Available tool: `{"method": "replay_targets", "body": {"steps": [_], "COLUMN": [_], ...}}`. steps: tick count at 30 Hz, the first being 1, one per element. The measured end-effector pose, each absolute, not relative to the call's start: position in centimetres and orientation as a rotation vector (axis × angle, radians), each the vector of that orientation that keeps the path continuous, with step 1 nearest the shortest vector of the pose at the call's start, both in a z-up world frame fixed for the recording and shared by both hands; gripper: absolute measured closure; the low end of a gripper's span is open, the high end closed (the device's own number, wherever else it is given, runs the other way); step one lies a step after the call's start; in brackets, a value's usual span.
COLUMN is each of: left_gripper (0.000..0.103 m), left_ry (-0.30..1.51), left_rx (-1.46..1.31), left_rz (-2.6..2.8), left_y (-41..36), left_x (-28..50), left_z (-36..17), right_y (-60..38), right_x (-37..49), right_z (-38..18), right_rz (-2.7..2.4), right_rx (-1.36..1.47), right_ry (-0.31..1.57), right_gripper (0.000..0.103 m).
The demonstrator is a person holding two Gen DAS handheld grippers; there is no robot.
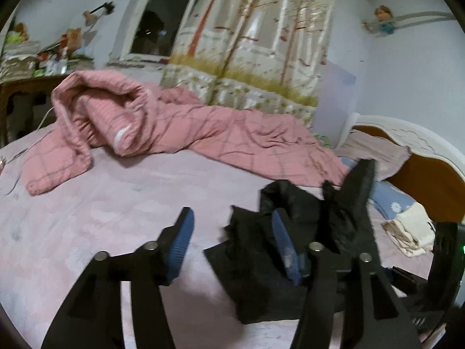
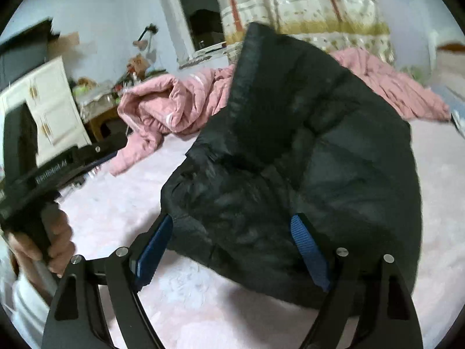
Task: Fold large clothes
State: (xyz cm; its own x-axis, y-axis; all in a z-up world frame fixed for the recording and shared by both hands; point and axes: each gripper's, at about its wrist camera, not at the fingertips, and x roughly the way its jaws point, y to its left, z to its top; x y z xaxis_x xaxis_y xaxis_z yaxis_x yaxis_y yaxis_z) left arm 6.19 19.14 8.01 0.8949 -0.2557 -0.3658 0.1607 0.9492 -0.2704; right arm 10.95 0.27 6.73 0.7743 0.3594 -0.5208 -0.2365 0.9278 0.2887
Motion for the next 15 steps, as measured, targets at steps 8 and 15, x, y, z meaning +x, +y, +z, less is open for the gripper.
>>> {"method": "replay_targets", "body": {"steps": [8, 15], "left_gripper": [0.011, 0.001], "left_ry": [0.372, 0.423], "left_rx": [-0.174, -0.064], "left_rz": [-0.389, -0.438], "left_y": [13.3, 6.0], "left_x": [5.9, 9.9], "left_z": [9.7, 11.3], "right_y": [-7.7, -10.1], "right_x": [8.5, 10.9], "right_z": [9.1, 5.9], "right_rz": [-0.123, 0.007], "right_rx": [0.150, 0.086], "right_ry": [0.484, 0.607], "right_gripper": [0.018, 0.018]}}
